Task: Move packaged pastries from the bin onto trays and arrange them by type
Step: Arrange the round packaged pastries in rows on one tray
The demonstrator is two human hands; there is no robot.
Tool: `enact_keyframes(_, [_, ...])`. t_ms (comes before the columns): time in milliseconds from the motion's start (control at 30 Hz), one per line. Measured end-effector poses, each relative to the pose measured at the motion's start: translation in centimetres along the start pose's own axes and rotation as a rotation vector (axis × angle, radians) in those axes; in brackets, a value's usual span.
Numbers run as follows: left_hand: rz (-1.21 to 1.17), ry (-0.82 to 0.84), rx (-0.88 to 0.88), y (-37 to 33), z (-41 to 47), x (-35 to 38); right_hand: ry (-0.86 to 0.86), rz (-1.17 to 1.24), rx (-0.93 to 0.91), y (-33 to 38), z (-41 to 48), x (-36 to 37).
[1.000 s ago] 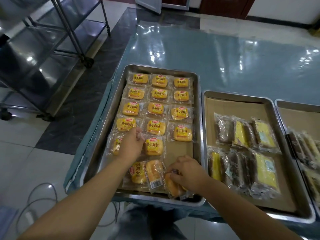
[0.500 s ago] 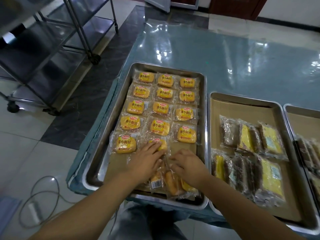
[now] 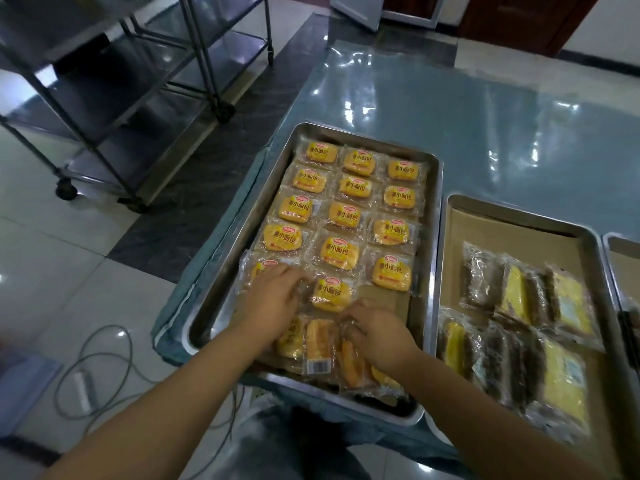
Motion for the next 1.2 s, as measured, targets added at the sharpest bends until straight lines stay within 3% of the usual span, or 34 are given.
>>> enact_keyframes(67, [0.036,-0.033,-0.154,1.4,-0.5,-1.3,-0.006,0.001,-0.028,0.2,0.3,0.2])
enact_keyframes(167, [0.092,0.112,-0.333,2.8,-1.9,-1.5,-0.019,-0.003,-0.063,0.9,0.7,0.8])
enact_keyframes(267, [0.080,0.238,-0.429,3.0,-3.1,-0.7,0.009,-0.029,-0.092,1.8,0.9,1.7])
enact_keyframes(400, [0.194,0.287,-0.477,2.8,-3.5,0.1,0.061,-0.139,-0.075,2.5,1.4,2.7])
enact_keyframes(533, [-0.084,0.350,-0.572,3.1,-3.8,0.2,0.074,-0.144,-0.002,2.4,1.1,2.8])
enact_keyframes(800, [-0.089,0.341,-0.378,5.7,-2.0,-5.3,0.045,-0.117,0.120,2.0,0.6,2.3])
enact_keyframes(1000, [0.123,0.441,-0.195,6.7,-0.8,-4.7,0.045,-0.058,0.198,2.4,0.4,2.3])
enact_keyframes(1100, [0.292,0.259,0.059,6.8,-0.7,-4.2,0.063,-0.008,0.289,2.4,0.1,2.2])
enact_keyframes(1200, [0.313,0.083,0.093,6.8,-1.1,-3.4,0.080,-0.007,0.302,2.3,-0.3,1.8])
Point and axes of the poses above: each hand's wrist, its own z-axis towards the middle knuckle, its own x-axis out of the palm, y = z × x, the point moved 3 cm from there along z, towards the middle knuckle, and after that the axes turned 3 degrees about -x, right-handed, at the moved point
